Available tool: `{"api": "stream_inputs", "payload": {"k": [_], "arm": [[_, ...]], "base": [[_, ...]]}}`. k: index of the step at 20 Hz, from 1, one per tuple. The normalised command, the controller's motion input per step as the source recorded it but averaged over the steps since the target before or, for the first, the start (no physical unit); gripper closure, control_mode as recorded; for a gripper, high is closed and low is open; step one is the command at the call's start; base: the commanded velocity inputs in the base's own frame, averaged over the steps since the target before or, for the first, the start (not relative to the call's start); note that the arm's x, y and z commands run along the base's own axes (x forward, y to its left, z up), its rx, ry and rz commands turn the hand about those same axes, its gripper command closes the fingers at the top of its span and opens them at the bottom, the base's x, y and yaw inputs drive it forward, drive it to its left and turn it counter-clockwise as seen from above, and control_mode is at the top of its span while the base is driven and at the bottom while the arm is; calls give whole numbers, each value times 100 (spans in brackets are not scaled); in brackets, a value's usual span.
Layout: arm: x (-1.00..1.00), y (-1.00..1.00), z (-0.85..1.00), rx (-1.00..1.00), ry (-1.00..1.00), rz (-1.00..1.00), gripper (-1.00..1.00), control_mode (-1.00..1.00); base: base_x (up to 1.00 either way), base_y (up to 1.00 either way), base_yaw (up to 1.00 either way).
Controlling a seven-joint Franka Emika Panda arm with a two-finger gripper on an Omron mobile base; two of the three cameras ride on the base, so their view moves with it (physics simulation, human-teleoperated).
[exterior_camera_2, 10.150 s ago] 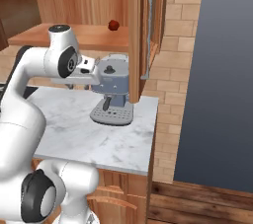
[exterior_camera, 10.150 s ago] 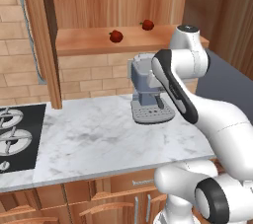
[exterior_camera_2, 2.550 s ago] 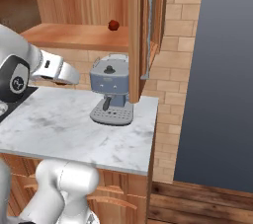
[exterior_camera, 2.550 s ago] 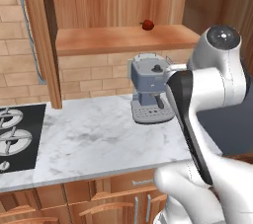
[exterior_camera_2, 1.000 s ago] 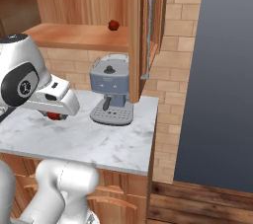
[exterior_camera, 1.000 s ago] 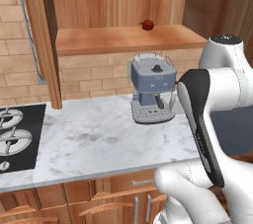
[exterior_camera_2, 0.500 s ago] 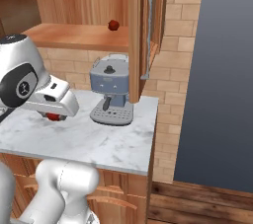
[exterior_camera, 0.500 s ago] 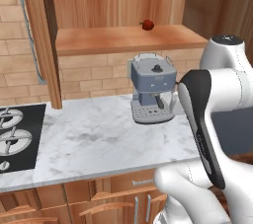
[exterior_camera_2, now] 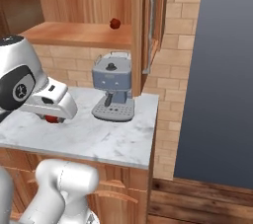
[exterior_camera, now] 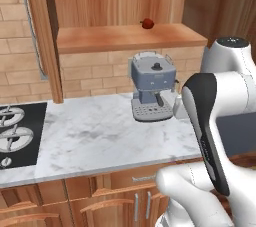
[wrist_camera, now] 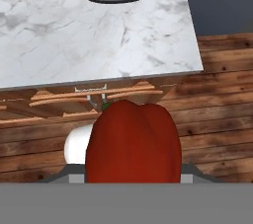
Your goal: Pick the bell peppers from the cabinet and place them in one bowl. Pick the mushroom from the sink and place it in the other bowl.
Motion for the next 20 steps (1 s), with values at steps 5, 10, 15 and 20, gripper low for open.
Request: {"api": "stream_inputs", "payload": {"k": [5,10,15,20], "arm": [[0,0,0,0,0,0,100,100],[0,0,0,0,0,0,100,100],[0,0,0,0,0,0,100,100],[0,0,0,0,0,0,100,100]], "base": [[-39,-1,-1],[-41,0,0],[-15,6,16],[0,32,38]]}}
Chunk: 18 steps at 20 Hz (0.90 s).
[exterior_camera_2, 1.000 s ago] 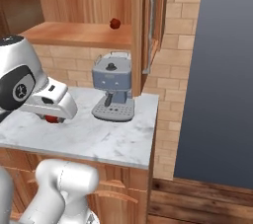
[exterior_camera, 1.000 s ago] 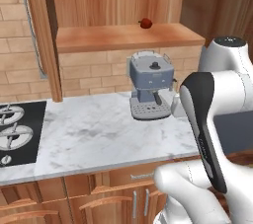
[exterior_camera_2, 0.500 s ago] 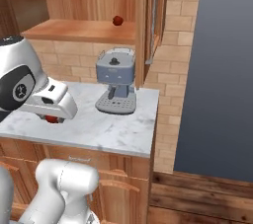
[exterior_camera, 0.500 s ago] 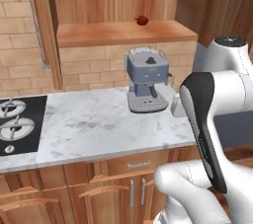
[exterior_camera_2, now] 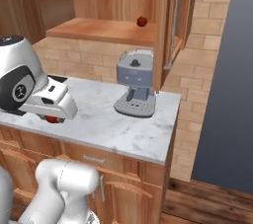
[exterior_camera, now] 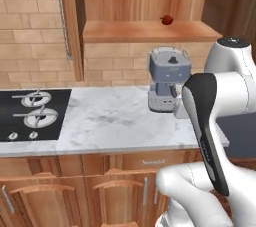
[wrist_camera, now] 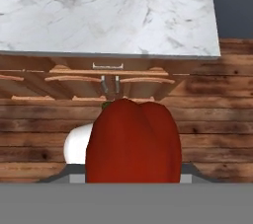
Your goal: Pick the bell peppers from the cabinet and place them in one bowl. Pick the mushroom from the sink and place it in the other bowl.
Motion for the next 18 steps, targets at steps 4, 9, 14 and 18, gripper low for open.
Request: {"api": "stream_inputs", "payload": {"k": [4,9,14,18], "arm": [[0,0,0,0,0,0,100,100],[0,0,0,0,0,0,100,100],[0,0,0,0,0,0,100,100],[0,0,0,0,0,0,100,100]], "base": [[4,22,49],[5,13,49],[16,6,46],[19,7,48]]}}
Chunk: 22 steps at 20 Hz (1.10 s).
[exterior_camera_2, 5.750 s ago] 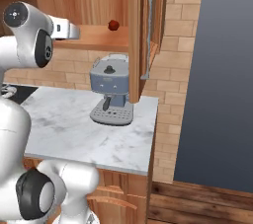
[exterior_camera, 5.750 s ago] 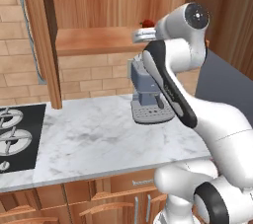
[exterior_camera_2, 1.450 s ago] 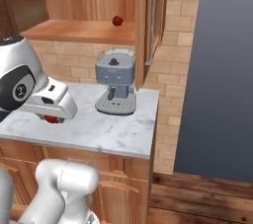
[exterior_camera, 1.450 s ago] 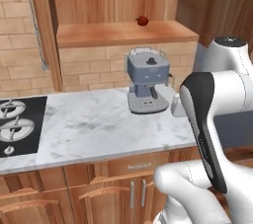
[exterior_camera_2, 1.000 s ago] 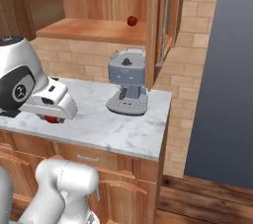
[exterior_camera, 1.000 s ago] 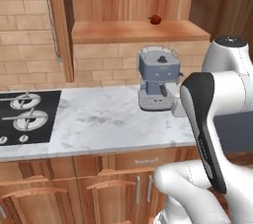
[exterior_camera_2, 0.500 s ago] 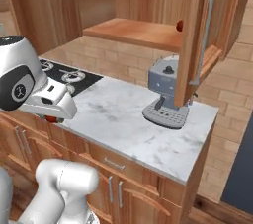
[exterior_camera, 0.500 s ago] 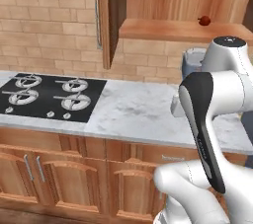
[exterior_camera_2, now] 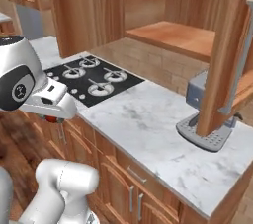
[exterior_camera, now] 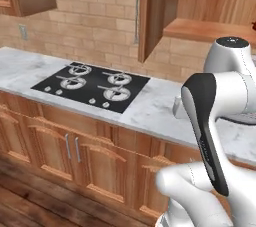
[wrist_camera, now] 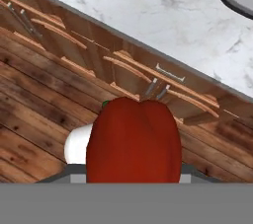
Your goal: Pick the bell peppers from the cabinet and place them in one bowl. Pick the mushroom from the sink and place it in the other bowl.
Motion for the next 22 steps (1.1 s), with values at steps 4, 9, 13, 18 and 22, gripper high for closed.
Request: {"api": "stream_inputs", "payload": {"k": [4,9,13,18,22], "arm": [[0,0,0,0,0,0,100,100],[0,0,0,0,0,0,100,100],[0,0,0,0,0,0,100,100],[0,0,0,0,0,0,100,100],[0,0,0,0,0,0,100,100]], "base": [[16,10,45],[10,20,44],[0,3,50],[0,2,50],[0,2,50]]}}
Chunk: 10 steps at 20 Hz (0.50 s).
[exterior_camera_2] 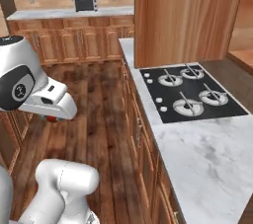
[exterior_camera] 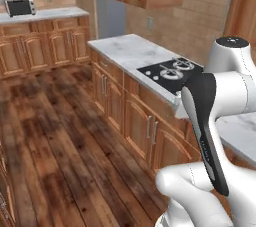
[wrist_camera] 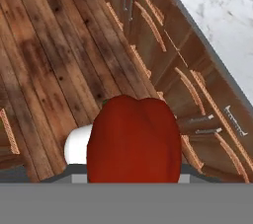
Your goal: Pick the bell peppers from the cabinet and place them in one bowl. Pick the mushroom from the sink and place it in the other bowl.
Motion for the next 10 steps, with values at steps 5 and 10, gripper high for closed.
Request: {"api": "stream_inputs", "payload": {"k": [5,10], "arm": [[0,0,0,0,0,0,100,100],[0,0,0,0,0,0,100,100]], "base": [[0,3,50],[4,9,49]]}}
